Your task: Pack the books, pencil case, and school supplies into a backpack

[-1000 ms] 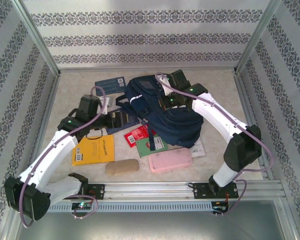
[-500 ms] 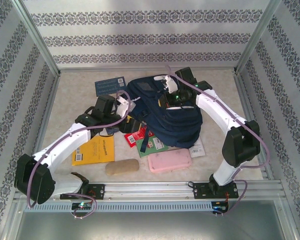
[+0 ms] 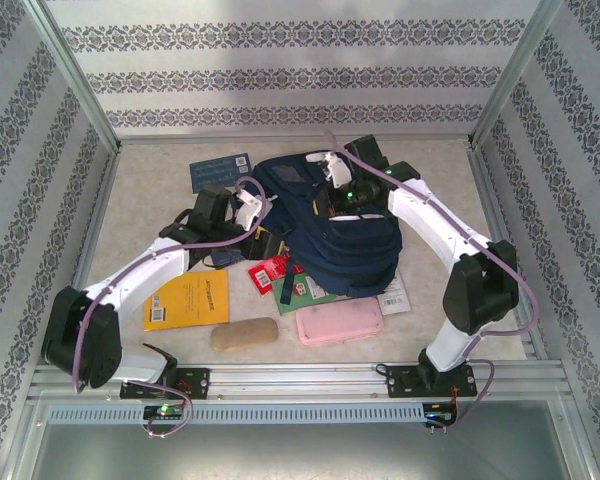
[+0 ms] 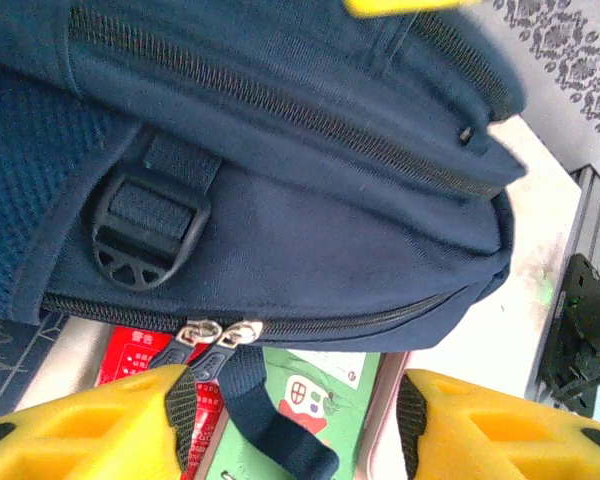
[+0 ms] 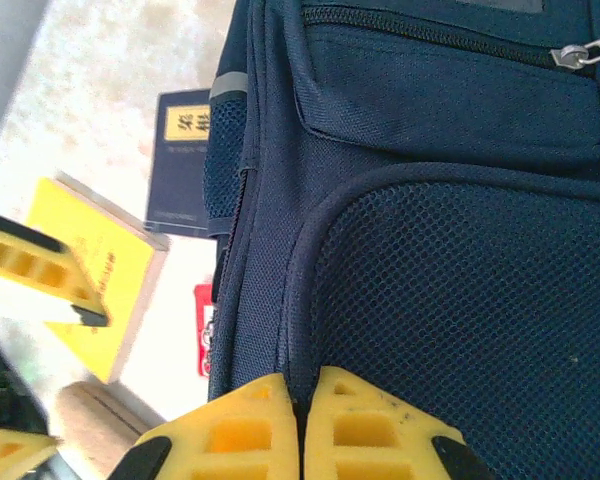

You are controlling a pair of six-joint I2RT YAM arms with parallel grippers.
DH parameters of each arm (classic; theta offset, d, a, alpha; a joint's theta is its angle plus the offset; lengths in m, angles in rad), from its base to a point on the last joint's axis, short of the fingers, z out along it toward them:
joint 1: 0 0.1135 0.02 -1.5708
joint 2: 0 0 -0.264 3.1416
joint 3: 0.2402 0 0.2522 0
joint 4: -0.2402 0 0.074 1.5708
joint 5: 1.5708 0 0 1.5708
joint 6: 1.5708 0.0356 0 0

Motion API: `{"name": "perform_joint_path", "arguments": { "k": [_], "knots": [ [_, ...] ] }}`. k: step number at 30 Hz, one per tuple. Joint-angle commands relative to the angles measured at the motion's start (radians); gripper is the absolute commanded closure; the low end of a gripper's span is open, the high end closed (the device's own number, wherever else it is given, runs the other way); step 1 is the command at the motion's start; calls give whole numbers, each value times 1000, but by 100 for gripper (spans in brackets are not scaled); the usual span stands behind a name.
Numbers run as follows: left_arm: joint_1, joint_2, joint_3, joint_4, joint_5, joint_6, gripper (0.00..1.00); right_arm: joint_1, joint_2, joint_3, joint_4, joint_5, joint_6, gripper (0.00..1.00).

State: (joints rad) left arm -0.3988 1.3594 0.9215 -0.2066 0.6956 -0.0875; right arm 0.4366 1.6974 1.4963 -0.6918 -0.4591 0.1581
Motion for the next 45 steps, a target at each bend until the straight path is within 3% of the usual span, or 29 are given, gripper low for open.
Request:
{"name": "perform_joint_path", "arguments": {
  "k": [1, 5, 10, 17, 21, 45],
  "knots": [
    [4, -64, -27, 94, -41, -49, 45, 44, 5, -9, 18, 122, -19, 100],
    [4, -74, -52, 69, -35, -7, 48, 41, 11, -3, 31, 73, 12, 100],
    [4, 13, -31, 57, 63, 23, 52, -10, -1, 44, 33, -107, 83, 100],
    [26, 156, 65, 31, 232, 25, 48, -63, -14, 77, 28, -266, 134, 100],
    [46, 210, 102, 31, 273, 14, 46, -77, -19, 73, 43, -314, 153, 100],
    [53, 194, 93, -59, 189, 88, 45, -145, -51, 45, 153, -436, 248, 100]
  ]
}}
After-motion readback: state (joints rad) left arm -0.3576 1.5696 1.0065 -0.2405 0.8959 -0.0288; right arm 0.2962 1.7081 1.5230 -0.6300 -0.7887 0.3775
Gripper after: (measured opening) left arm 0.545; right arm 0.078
